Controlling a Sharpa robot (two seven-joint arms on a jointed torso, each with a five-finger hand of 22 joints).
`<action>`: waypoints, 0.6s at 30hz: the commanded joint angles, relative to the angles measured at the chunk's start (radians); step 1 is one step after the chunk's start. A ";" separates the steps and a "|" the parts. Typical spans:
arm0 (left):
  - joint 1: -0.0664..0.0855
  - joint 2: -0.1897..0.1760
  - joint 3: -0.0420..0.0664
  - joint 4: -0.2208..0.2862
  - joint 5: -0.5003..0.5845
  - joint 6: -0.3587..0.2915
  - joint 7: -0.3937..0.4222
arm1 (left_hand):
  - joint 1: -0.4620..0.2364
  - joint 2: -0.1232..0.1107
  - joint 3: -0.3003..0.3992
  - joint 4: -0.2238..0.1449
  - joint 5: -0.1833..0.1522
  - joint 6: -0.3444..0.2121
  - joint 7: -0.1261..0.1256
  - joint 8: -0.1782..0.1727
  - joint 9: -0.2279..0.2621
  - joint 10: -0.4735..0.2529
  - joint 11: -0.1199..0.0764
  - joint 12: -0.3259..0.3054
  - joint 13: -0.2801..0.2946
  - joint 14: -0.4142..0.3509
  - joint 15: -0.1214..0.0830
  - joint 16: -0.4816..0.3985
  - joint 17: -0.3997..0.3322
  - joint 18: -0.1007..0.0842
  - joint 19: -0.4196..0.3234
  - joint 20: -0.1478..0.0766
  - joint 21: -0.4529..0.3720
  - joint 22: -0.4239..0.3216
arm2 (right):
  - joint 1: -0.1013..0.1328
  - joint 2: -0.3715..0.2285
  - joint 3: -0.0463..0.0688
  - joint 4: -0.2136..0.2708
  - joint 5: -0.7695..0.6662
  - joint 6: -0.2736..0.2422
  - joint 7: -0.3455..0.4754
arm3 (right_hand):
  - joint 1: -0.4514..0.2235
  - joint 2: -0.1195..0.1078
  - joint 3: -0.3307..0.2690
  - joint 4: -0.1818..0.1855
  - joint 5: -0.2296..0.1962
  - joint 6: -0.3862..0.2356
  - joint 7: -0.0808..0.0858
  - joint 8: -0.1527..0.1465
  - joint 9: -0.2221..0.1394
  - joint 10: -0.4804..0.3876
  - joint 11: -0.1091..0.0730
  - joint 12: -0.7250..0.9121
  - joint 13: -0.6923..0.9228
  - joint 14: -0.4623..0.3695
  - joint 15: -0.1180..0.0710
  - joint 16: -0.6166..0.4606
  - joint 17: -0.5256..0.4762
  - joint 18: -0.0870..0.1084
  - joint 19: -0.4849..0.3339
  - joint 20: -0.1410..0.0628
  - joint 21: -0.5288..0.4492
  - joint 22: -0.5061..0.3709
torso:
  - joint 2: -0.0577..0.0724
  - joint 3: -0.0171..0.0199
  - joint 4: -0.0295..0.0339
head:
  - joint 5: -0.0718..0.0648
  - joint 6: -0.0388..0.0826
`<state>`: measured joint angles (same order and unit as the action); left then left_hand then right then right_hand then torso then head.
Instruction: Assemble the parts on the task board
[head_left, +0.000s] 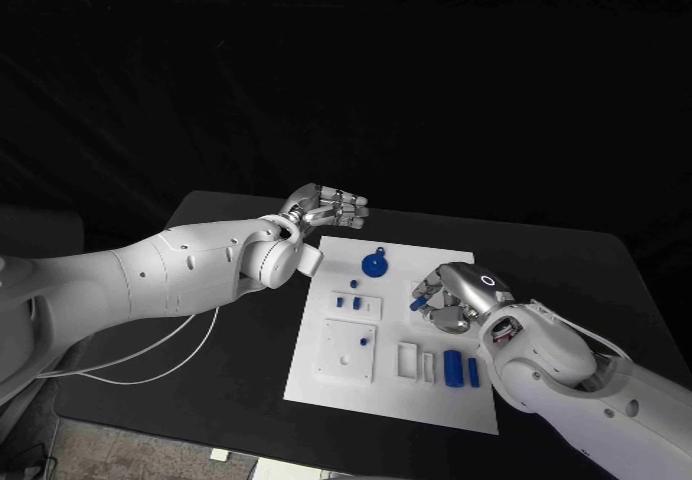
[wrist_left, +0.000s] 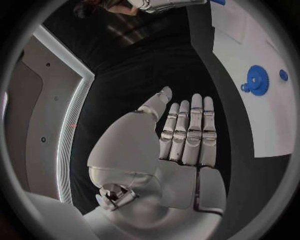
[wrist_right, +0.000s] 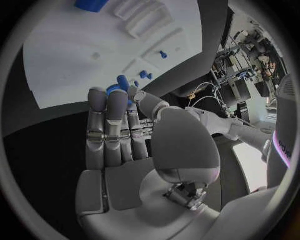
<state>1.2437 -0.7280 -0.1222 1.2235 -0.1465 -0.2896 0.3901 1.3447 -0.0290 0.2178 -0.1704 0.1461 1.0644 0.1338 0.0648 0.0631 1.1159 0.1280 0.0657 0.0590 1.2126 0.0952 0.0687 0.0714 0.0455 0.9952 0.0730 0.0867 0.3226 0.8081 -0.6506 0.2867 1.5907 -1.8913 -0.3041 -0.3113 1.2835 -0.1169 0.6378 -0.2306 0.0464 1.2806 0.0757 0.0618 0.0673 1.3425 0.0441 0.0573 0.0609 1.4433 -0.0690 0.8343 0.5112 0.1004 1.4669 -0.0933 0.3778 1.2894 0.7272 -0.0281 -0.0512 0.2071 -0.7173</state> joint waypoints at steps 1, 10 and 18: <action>0.001 0.003 0.001 -0.003 0.005 0.011 0.007 | 0.000 0.007 -0.005 -0.001 -0.004 0.001 0.003 -0.002 0.000 -0.005 0.000 -0.004 -0.001 -0.002 0.004 -0.003 0.001 -0.012 0.002 0.008 0.005 -0.001 | -0.001 0.011 -0.001 0.020 0.010 0.020 -0.001 | -0.006 0.008 0.001 -0.004 0.002 0.007 -0.001 0.002 0.003 0.031 -0.027 0.002 0.002 0.000 -0.005 -0.007 0.002 0.001 0.000 -0.005 -0.002 0.003 | 0.000 0.0001 -0.0002 | 0.003 -0.002; 0.001 0.018 0.001 -0.016 0.005 0.013 0.007 | 0.001 0.006 -0.006 -0.001 -0.005 0.001 0.003 -0.002 0.000 -0.006 0.000 -0.004 -0.001 -0.002 0.005 -0.003 0.001 -0.012 0.002 0.008 0.006 -0.003 | -0.002 0.093 -0.066 0.014 -0.040 0.024 0.020 | -0.006 0.011 0.000 -0.007 0.002 0.008 -0.001 0.002 0.003 0.031 -0.027 0.002 0.002 0.001 -0.006 -0.010 0.004 0.000 0.002 -0.006 -0.006 0.009 | 0.001 -0.0005 0.0028 | 0.005 -0.003; 0.001 0.035 0.001 -0.027 0.008 0.017 0.005 | 0.000 0.008 -0.006 0.001 -0.005 0.000 0.003 -0.002 0.000 -0.006 0.000 -0.004 -0.001 -0.002 0.005 -0.003 0.001 -0.012 0.001 0.008 0.006 -0.006 | -0.016 0.165 -0.111 -0.010 -0.074 0.031 0.036 | -0.007 0.012 -0.001 -0.012 0.002 0.008 -0.001 0.003 0.003 0.031 -0.026 0.003 0.002 0.002 -0.006 -0.012 0.005 0.002 0.004 -0.006 -0.016 0.012 | 0.002 0.0018 0.0072 | 0.013 -0.003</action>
<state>1.2438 -0.6958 -0.1224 1.1971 -0.1458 -0.2886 0.3899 1.3447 -0.0290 0.2179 -0.1704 0.1461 1.0644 0.1338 0.0648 0.0631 1.1159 0.1280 0.0657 0.0590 1.2127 0.0950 0.0687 0.0714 0.0455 0.9952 0.0730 0.0867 0.3177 0.7941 -0.4907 0.1755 1.5832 -1.9244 -0.2906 -0.2975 1.2775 -0.1114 0.6376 -0.2362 0.0455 1.2795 0.0756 0.0583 0.0697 1.3456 0.0407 0.0576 0.0623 1.4455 -0.0675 0.8287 0.5150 0.0999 1.4667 -0.0929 0.3673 1.3001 0.7285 -0.0272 -0.0456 0.2183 -0.7191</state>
